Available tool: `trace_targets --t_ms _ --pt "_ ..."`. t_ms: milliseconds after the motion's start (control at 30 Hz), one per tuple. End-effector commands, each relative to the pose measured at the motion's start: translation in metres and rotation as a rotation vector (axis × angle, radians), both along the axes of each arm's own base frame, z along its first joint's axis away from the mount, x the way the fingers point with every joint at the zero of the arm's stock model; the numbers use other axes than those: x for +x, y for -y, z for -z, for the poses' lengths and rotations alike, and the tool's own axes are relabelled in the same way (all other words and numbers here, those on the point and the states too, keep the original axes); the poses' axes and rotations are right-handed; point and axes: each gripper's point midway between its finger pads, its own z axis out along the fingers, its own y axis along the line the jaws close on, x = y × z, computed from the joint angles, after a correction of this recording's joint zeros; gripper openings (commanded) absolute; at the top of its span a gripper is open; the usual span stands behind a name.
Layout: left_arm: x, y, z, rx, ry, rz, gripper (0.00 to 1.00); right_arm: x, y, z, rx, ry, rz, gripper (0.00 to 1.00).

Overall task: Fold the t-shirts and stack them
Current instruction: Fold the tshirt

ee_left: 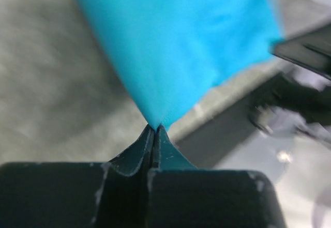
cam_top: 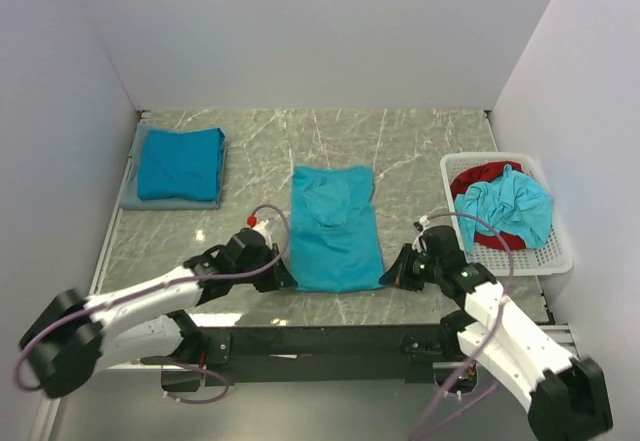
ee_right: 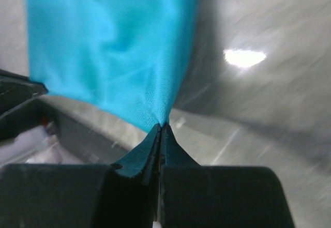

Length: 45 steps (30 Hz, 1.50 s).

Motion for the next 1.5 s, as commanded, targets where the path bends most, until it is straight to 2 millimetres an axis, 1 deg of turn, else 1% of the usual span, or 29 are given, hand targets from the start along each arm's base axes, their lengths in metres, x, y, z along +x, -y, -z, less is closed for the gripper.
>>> trace_targets --t_ms 0,33,67,100,133,167,233,267,300,367,400,467,533,567,600,667,700,733,767,800,867,933,967,1000,1067,1233,1267,1300,1467 --pt "-0.021 -0.003 -0.023 -0.042 0.005 -0.006 0.01 -0.024 -0.012 -0.026 0.108 -0.012 -0.017 0.00" --pt "-0.022 -0.004 -0.030 -0.063 0.019 -0.012 0.01 -0.026 -0.011 -0.032 0.107 -0.002 -0.015 0.00" --pt "-0.015 -0.007 -0.041 -0.080 0.070 -0.046 0.01 -0.016 -0.008 -0.046 0.093 0.055 0.001 0.00" --pt "-0.015 -0.013 -0.041 -0.061 0.072 -0.060 0.01 -0.013 -0.006 -0.053 0.085 0.080 0.009 0.00" --pt "-0.010 -0.013 -0.052 -0.065 0.110 -0.066 0.01 -0.010 -0.006 -0.060 0.080 0.098 0.012 0.00" --pt "-0.006 -0.013 -0.058 -0.068 0.132 -0.074 0.01 -0.001 -0.005 -0.075 0.071 0.151 0.012 0.00" --pt "0.005 -0.011 -0.076 -0.070 0.181 -0.092 0.01 0.009 -0.003 -0.084 0.044 0.178 0.023 0.00" --pt "0.008 -0.011 -0.077 -0.058 0.180 -0.107 0.00 0.017 -0.003 -0.098 0.037 0.222 0.018 0.00" --pt "0.014 -0.012 -0.079 -0.050 0.192 -0.130 0.00 0.024 -0.001 -0.099 0.011 0.226 0.031 0.00" --pt "0.028 -0.012 -0.088 -0.040 0.239 -0.175 0.00 0.037 -0.002 -0.114 0.001 0.273 0.038 0.00" --pt "0.036 -0.012 -0.099 -0.051 0.267 -0.196 0.00 0.045 -0.001 -0.114 -0.019 0.276 0.055 0.00" --pt "0.056 -0.019 -0.109 -0.045 0.311 -0.271 0.00 0.061 0.000 -0.131 -0.026 0.329 0.080 0.00" --pt "0.070 -0.021 -0.125 -0.058 0.355 -0.292 0.00 0.075 0.005 -0.136 -0.058 0.350 0.119 0.00" --pt "0.080 -0.024 -0.128 -0.057 0.363 -0.317 0.00 0.082 0.006 -0.146 -0.063 0.377 0.127 0.00" --pt "0.087 -0.024 -0.136 -0.065 0.376 -0.326 0.00 0.087 0.007 -0.145 -0.077 0.372 0.135 0.00" --pt "0.098 -0.025 -0.137 -0.052 0.384 -0.316 0.00 0.096 0.008 -0.154 -0.086 0.388 0.144 0.00" --pt "0.104 -0.023 -0.145 -0.062 0.399 -0.316 0.00 0.100 0.007 -0.152 -0.091 0.379 0.142 0.00" --pt "0.109 -0.023 -0.147 -0.053 0.410 -0.310 0.00 0.105 0.006 -0.155 -0.088 0.387 0.144 0.00" --pt "0.115 -0.023 -0.141 -0.031 0.398 -0.311 0.00 0.108 0.004 -0.159 -0.082 0.393 0.143 0.00" --pt "0.123 -0.024 -0.148 -0.030 0.408 -0.326 0.00 0.113 0.004 -0.156 -0.088 0.384 0.146 0.00" --pt "0.135 -0.024 -0.144 -0.007 0.407 -0.322 0.00 0.121 0.005 -0.162 -0.089 0.400 0.158 0.00" --pt "0.147 -0.023 -0.151 -0.023 0.417 -0.322 0.00 0.130 0.007 -0.163 -0.099 0.403 0.174 0.00" --pt "0.152 -0.021 -0.146 -0.017 0.407 -0.317 0.00 0.135 0.009 -0.168 -0.101 0.413 0.183 0.00" --pt "0.158 -0.023 -0.150 -0.021 0.407 -0.327 0.00 0.140 0.009 -0.164 -0.108 0.399 0.182 0.00" --pt "0.168 -0.026 -0.144 -0.004 0.390 -0.339 0.00 0.148 0.012 -0.167 -0.111 0.399 0.189 0.00" --pt "0.188 -0.026 -0.145 -0.004 0.382 -0.337 0.00 0.168 0.011 -0.163 -0.100 0.377 0.181 0.00" --pt "0.192 -0.025 -0.140 0.002 0.370 -0.334 0.00 0.173 0.014 -0.165 -0.099 0.379 0.189 0.00" --pt "0.199 -0.028 -0.144 0.001 0.378 -0.343 0.00 0.177 0.013 -0.160 -0.101 0.361 0.185 0.00" --pt "0.219 -0.030 -0.133 0.023 0.347 -0.350 0.00 0.195 0.007 -0.159 -0.073 0.348 0.161 0.00"
